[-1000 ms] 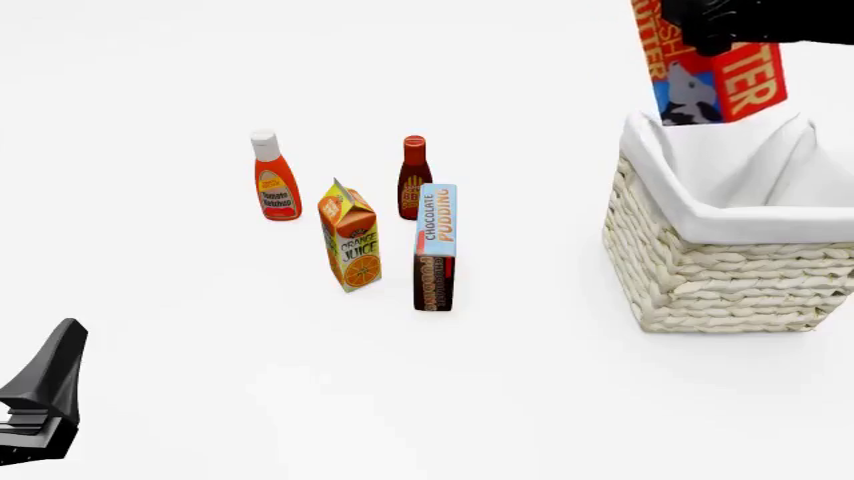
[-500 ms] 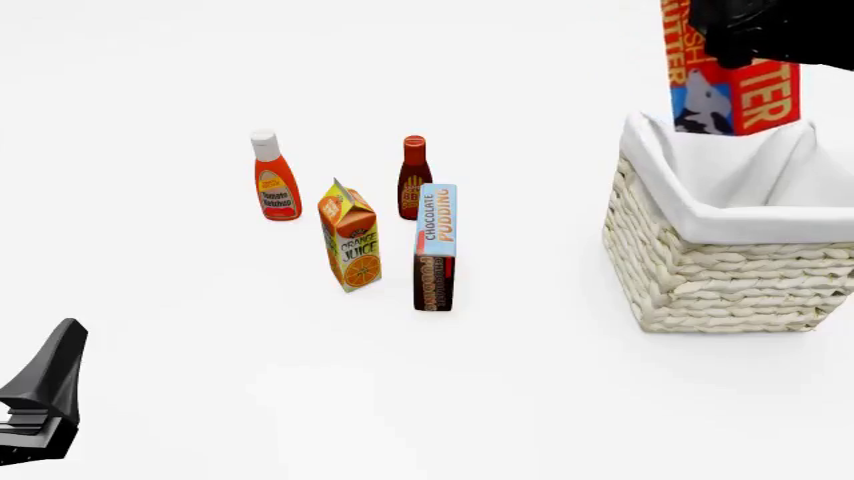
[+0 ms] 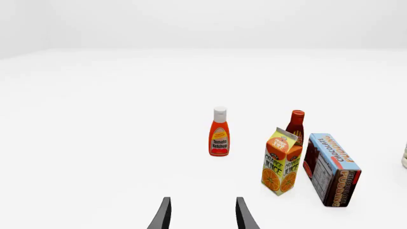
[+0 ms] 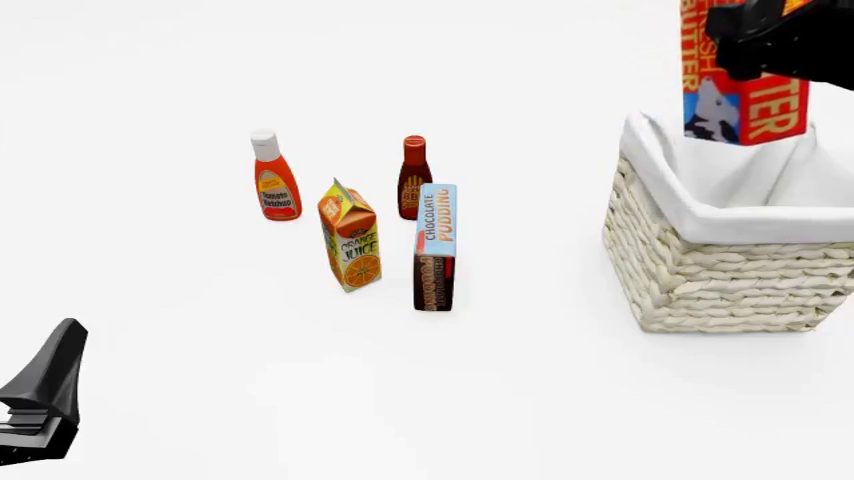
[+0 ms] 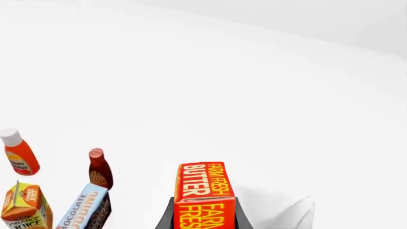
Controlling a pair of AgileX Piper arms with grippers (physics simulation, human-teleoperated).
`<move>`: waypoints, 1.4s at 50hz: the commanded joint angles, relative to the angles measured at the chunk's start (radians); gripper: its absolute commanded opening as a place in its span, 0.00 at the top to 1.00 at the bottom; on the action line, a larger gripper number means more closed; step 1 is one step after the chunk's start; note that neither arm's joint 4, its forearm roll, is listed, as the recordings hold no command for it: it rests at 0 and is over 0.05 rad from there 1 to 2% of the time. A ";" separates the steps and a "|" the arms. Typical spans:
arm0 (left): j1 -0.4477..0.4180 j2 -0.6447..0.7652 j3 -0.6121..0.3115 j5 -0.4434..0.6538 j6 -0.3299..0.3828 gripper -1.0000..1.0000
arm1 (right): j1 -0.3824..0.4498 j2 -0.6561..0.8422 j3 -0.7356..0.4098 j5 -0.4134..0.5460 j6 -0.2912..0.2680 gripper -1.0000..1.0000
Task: Pick the butter and place it in the basket.
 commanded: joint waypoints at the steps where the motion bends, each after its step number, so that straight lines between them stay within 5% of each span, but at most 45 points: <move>1: 0.000 0.000 0.000 0.000 0.000 0.00 | -0.010 0.007 0.005 -0.045 0.031 1.00; 70: 0.000 0.000 0.000 0.000 0.000 0.00 | -0.136 0.083 0.090 -0.259 0.091 1.00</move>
